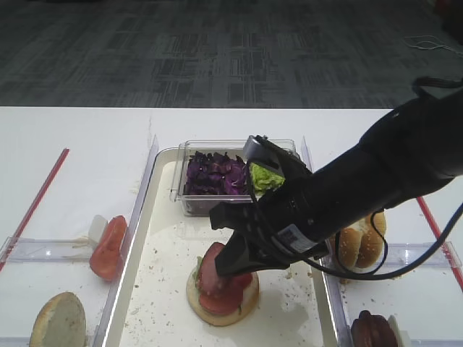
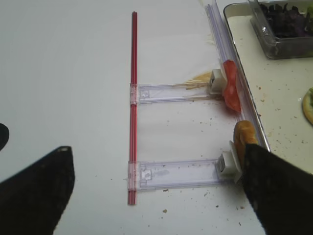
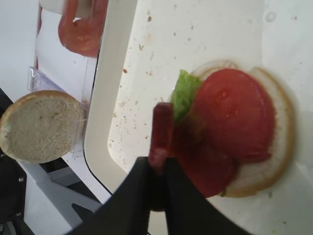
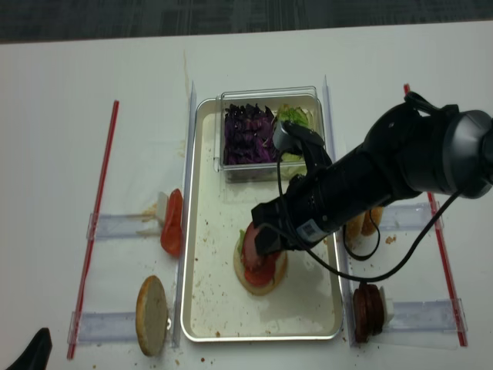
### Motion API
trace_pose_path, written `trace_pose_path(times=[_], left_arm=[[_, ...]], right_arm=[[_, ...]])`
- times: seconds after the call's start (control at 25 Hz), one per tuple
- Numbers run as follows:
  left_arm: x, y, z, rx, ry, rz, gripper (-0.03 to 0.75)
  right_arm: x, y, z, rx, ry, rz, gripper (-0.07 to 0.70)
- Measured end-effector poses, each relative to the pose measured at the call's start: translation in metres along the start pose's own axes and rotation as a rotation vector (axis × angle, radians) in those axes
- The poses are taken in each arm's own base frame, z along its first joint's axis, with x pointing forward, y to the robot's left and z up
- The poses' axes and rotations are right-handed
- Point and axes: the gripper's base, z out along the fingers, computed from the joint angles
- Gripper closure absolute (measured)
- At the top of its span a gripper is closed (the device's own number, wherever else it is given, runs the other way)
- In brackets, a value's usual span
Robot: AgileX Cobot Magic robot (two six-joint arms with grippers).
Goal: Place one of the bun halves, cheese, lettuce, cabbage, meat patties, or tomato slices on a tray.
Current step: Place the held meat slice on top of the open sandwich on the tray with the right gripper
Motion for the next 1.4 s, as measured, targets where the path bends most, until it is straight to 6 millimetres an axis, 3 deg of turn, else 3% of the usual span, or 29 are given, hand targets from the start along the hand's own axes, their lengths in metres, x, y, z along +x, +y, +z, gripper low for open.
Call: trace_pose_path(times=[0.36,0.48,0.68,0.76,1.16,1.4], left_arm=[[0.000,0.000,0.000,0.000,0.000,0.000,0.045],[0.000,0.000,0.000,0.000,0.000,0.000,0.045],[0.000,0.000,0.000,0.000,0.000,0.000,0.045],[0.000,0.000,0.000,0.000,0.000,0.000,0.045],[0.000,0.000,0.000,0.000,0.000,0.000,0.045],[0.000,0.000,0.000,0.000,0.000,0.000,0.045]], right_arm=[[0.001,-0.006,0.006,0.021,0.027,-0.004,0.498],[0.002,-0.007,0.006,0.031,0.038,-0.021,0.369],[0.002,-0.007,0.006,0.027,0.045,-0.031,0.037],[0.003,-0.007,0.006,0.028,0.046,-0.033,-0.014],[0.004,-0.004,0.005,0.012,0.065,-0.033,-0.045],[0.004,0.013,-0.016,0.006,0.030,-0.087,-0.018]])
